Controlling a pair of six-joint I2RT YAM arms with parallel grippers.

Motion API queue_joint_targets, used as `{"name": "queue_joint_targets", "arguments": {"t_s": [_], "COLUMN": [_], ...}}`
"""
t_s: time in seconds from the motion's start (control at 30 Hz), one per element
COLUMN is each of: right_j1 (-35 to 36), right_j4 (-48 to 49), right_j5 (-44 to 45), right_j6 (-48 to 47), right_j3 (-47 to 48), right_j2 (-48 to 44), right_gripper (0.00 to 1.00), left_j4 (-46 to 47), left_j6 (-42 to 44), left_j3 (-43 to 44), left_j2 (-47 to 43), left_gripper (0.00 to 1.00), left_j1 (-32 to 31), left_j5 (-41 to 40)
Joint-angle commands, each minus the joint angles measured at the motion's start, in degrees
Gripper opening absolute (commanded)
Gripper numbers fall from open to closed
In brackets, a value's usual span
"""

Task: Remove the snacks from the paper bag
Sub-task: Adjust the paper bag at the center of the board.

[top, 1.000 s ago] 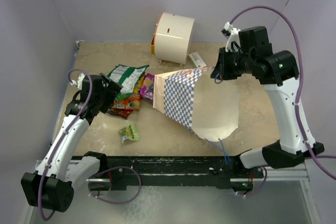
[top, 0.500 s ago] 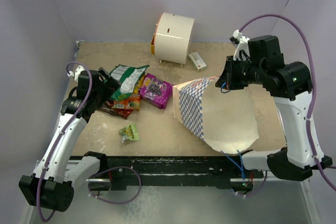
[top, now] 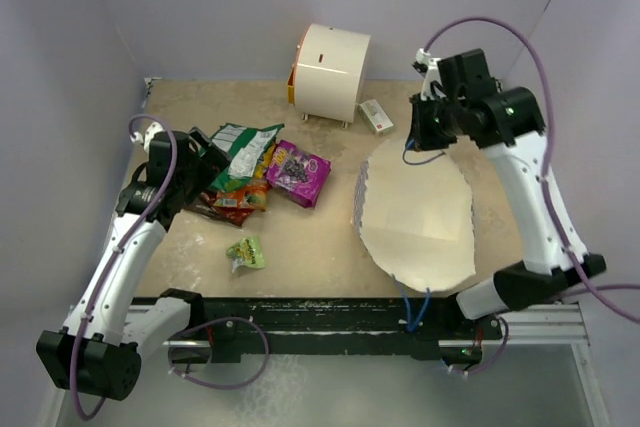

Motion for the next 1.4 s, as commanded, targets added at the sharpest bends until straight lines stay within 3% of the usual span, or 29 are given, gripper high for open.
{"name": "queue_joint_targets", "arguments": {"t_s": [0.0,0.27,0.57,0.73,0.87,1.0,1.37], "right_j1": [-3.87,-11.2,-12.46,-12.46,-12.42,-12.4,-12.4], "right_j4": [8.38,10.91,9.19,8.11,7.39,6.66,3.76], "right_j5": [-3.31,-7.3,1.72,4.85,7.31,8.25,8.05], "right_j6": [-4.44,-5.56,-5.44,-6.31,-6.53,-6.55,-6.13], "right_j3": [2.19,5.08,14.18,12.79,13.18,14.37,21.08], "right_j2": [6.39,14.75,22.02,21.03,19.66,17.62,17.05], "right_gripper": [0.0,0.0,0.29,0.56,0.7,0.78,0.85], "left_j4": [0.86,-1.77,-5.33,-6.33,-6.02,-5.33,-3.81], "left_j6": [1.76,4.91,5.59,7.12,7.93,8.17,9.82], "left_j3": [3.48,4.41,3.9,4.1,4.59,5.08,6.46], "left_j2": [-0.41,-1.94,-6.16,-7.26,-6.61,-5.3,-2.77], "left_gripper": [0.99,0.99,0.99,0.99,0.99,0.99,0.99], "left_j1": [-0.22,-0.21,-0.22,-0.22,-0.2,-0.21,-0.21], "left_j5": [0.99,4.03,7.38,7.5,7.99,8.73,9.43]}}
